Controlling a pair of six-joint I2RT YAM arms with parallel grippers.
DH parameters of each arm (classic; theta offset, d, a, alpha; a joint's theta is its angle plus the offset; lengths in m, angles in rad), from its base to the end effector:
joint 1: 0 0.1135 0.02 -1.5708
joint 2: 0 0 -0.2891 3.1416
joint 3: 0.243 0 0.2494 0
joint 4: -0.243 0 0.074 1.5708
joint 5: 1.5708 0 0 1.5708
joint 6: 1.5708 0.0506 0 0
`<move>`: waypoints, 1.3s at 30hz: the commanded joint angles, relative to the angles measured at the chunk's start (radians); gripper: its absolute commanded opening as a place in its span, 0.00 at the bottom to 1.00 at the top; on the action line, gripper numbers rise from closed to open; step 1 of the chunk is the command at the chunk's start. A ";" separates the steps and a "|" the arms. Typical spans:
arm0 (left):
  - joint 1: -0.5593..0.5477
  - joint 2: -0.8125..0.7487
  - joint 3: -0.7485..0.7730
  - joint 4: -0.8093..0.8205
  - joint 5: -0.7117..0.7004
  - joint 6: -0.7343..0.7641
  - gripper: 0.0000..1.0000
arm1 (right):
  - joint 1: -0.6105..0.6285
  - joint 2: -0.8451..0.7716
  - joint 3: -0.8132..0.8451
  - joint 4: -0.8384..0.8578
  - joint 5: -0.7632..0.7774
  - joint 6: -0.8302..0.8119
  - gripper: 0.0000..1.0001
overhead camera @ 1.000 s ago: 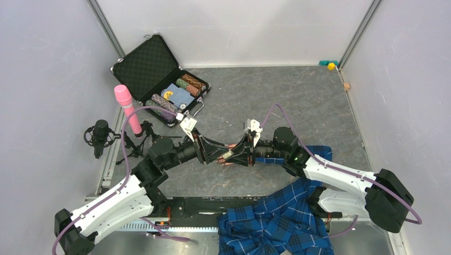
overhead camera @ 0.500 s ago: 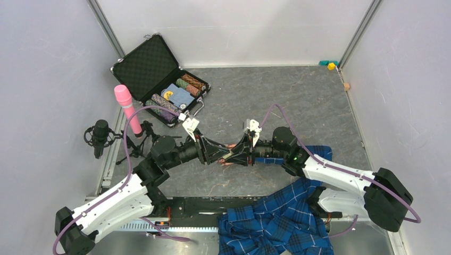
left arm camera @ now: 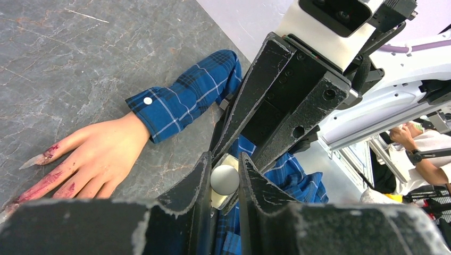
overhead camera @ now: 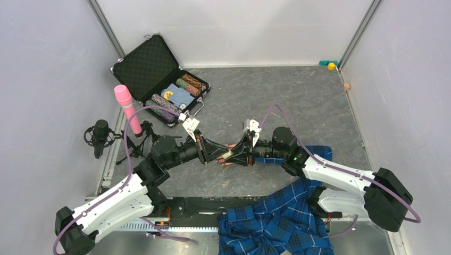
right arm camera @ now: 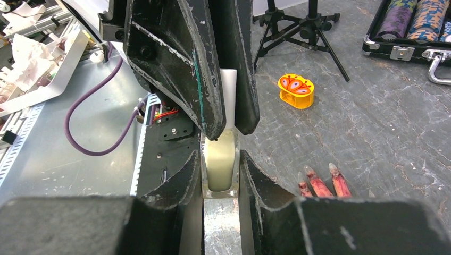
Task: Paint the nails
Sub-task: Unscrew the nail polish bottle.
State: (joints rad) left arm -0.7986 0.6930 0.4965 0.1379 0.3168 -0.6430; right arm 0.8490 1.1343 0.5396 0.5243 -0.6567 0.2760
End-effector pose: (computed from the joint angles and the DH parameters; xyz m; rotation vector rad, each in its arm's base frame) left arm 0.1063 -0.1318 0.3026 0.4079 1.7634 -1.3288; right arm 0.1392 0.2048 0.2816 -1.0190 1.5091 1.3628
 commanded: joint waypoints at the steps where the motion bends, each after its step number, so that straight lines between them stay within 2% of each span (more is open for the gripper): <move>1: -0.004 -0.009 0.006 0.047 0.023 -0.031 0.02 | -0.004 -0.010 0.019 0.003 0.072 -0.032 0.00; 10: -0.004 -0.011 0.051 -0.063 -0.113 -0.068 0.02 | 0.008 -0.005 0.036 -0.106 0.184 -0.102 0.00; 27: -0.004 -0.022 0.036 -0.095 -0.242 -0.190 0.02 | 0.079 -0.033 0.019 -0.128 0.420 -0.153 0.00; 33: -0.004 -0.013 0.019 -0.096 -0.263 -0.223 0.02 | 0.155 -0.019 0.059 -0.160 0.620 -0.182 0.00; 39: -0.004 -0.009 0.017 -0.133 -0.303 -0.242 0.02 | 0.242 0.039 0.139 -0.232 0.905 -0.219 0.00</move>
State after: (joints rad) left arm -0.8062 0.6945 0.4988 0.0299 0.0586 -0.8387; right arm 1.0653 1.1412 0.6025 0.3573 -0.0723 0.1028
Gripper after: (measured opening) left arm 0.258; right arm 0.286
